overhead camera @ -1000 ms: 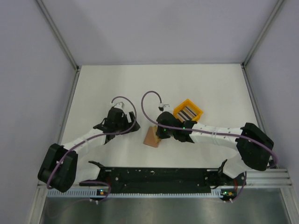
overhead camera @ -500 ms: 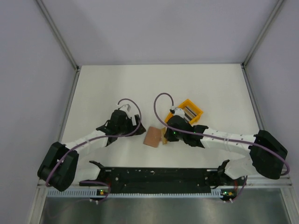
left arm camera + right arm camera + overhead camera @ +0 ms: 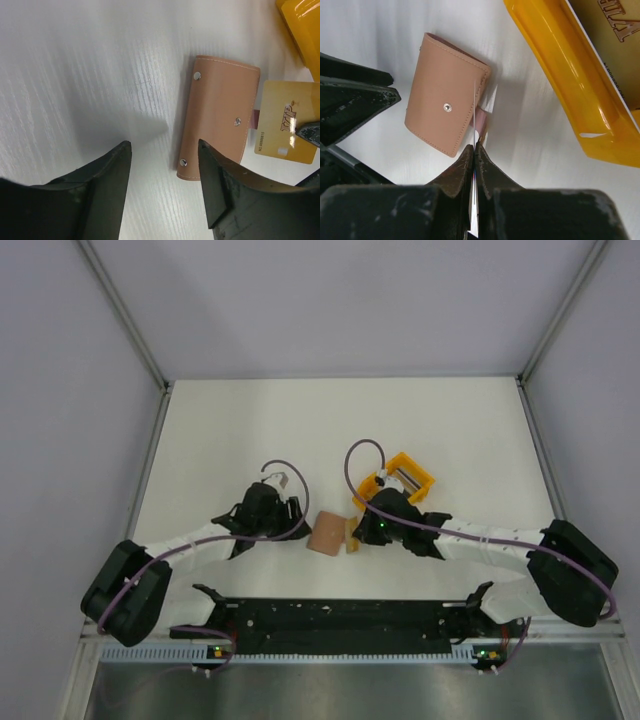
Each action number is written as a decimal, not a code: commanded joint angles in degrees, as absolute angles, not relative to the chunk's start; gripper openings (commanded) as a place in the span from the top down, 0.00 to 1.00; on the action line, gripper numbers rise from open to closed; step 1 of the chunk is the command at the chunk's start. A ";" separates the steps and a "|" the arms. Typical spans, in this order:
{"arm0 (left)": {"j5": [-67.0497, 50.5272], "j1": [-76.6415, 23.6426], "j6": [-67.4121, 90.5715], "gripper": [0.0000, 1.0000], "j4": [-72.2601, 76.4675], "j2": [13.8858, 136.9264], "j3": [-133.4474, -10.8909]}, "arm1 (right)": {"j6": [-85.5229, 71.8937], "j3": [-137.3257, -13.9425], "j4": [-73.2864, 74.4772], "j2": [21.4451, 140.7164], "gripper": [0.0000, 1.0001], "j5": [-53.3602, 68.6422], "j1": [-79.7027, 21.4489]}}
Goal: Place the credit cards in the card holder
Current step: Open the card holder at the center of the board.
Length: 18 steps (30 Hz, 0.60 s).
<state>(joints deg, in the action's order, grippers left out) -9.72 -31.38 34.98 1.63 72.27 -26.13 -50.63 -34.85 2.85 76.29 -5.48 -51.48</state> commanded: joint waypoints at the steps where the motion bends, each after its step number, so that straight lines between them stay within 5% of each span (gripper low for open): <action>1: -10.46 -32.08 34.54 0.47 3.25 72.25 -24.96 | -53.61 -34.02 -2.72 76.82 1.00 -3.08 -50.19; 8: -11.42 -32.61 34.19 0.87 2.64 72.77 -25.40 | -56.42 -32.17 -3.25 75.32 1.00 -4.13 -50.18; 18: -15.20 -34.01 34.19 0.94 5.53 75.93 -26.54 | -59.68 -28.57 -5.00 73.65 1.00 -5.89 -50.10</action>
